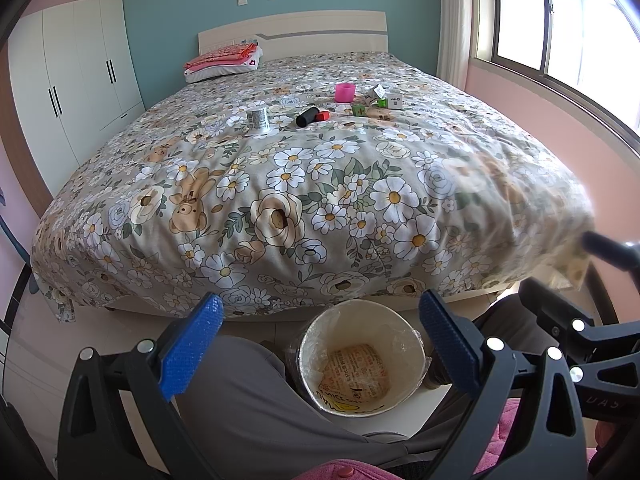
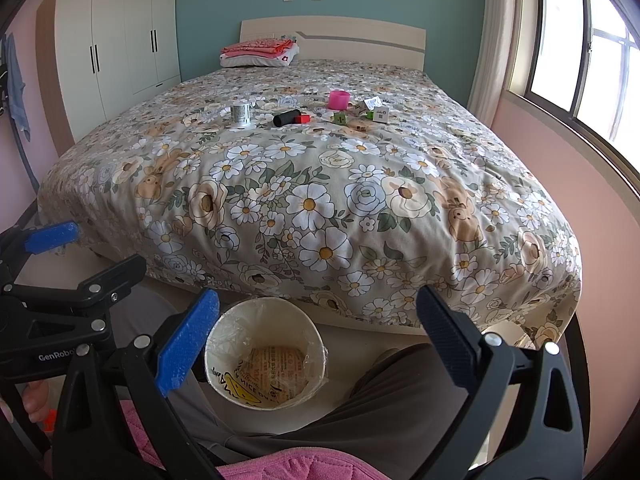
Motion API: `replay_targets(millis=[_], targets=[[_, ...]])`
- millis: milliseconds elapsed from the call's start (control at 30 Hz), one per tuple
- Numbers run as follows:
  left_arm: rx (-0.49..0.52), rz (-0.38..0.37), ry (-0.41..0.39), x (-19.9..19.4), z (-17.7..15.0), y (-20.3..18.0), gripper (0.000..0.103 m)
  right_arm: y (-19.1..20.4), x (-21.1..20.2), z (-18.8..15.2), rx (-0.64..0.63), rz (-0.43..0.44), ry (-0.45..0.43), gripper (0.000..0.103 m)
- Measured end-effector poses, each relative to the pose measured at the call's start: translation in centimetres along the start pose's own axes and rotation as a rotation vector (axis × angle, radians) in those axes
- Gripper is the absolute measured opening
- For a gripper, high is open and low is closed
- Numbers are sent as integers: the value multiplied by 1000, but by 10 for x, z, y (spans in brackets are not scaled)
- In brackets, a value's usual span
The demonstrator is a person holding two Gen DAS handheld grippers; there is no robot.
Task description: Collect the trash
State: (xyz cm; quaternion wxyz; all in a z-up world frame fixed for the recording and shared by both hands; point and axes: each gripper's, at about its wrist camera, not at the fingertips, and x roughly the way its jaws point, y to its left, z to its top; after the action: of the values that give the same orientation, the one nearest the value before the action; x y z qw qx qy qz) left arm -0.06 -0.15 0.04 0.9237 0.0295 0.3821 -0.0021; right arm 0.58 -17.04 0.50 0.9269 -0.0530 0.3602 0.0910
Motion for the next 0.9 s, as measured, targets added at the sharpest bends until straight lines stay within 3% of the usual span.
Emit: replay_targets(millis=[900], targets=[[1,0,3,1,2,0,100,1,1,1,1,2,4,96]])
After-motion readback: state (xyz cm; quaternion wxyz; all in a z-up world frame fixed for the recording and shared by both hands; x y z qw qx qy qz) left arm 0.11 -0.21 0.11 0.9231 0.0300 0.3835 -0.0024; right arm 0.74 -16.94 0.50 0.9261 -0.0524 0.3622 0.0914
